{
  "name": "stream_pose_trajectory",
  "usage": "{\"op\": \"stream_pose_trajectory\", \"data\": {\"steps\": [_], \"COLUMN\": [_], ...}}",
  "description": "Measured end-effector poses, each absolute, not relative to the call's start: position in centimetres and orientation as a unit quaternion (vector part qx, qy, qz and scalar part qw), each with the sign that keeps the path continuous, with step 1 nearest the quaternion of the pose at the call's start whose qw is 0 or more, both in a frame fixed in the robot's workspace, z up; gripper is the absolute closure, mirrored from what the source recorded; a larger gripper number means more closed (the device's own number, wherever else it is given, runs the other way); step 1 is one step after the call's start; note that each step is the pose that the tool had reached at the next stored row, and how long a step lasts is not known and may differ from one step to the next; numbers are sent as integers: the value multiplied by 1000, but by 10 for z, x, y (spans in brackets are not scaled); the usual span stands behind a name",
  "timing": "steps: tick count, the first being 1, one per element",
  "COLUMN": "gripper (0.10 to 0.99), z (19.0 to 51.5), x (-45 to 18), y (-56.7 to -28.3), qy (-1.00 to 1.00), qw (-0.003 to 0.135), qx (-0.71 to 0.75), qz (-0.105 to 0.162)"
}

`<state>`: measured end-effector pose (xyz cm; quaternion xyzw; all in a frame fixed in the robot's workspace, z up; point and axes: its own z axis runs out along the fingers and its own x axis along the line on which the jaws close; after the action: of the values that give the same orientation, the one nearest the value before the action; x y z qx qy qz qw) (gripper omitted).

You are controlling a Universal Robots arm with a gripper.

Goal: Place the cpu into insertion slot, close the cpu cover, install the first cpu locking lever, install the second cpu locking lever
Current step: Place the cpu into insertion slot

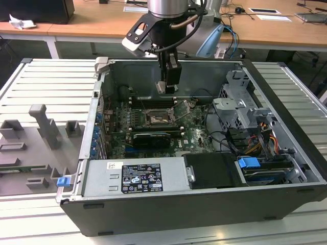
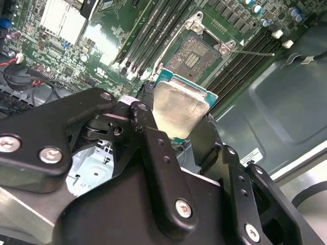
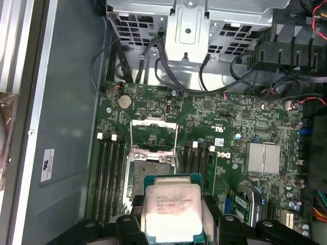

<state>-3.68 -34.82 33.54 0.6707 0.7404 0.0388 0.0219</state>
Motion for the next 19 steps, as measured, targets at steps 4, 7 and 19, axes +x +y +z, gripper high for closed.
{"op": "stream_pose_trajectory", "data": {"steps": [4,7,19], "gripper": [557,557,557], "z": [333,332,326], "x": [-37,-37,-37], "y": [-348,-348,-348], "qy": [740,740,740], "qw": [22,22,22], "qx": [671,671,671], "qz": [39,39,39]}}
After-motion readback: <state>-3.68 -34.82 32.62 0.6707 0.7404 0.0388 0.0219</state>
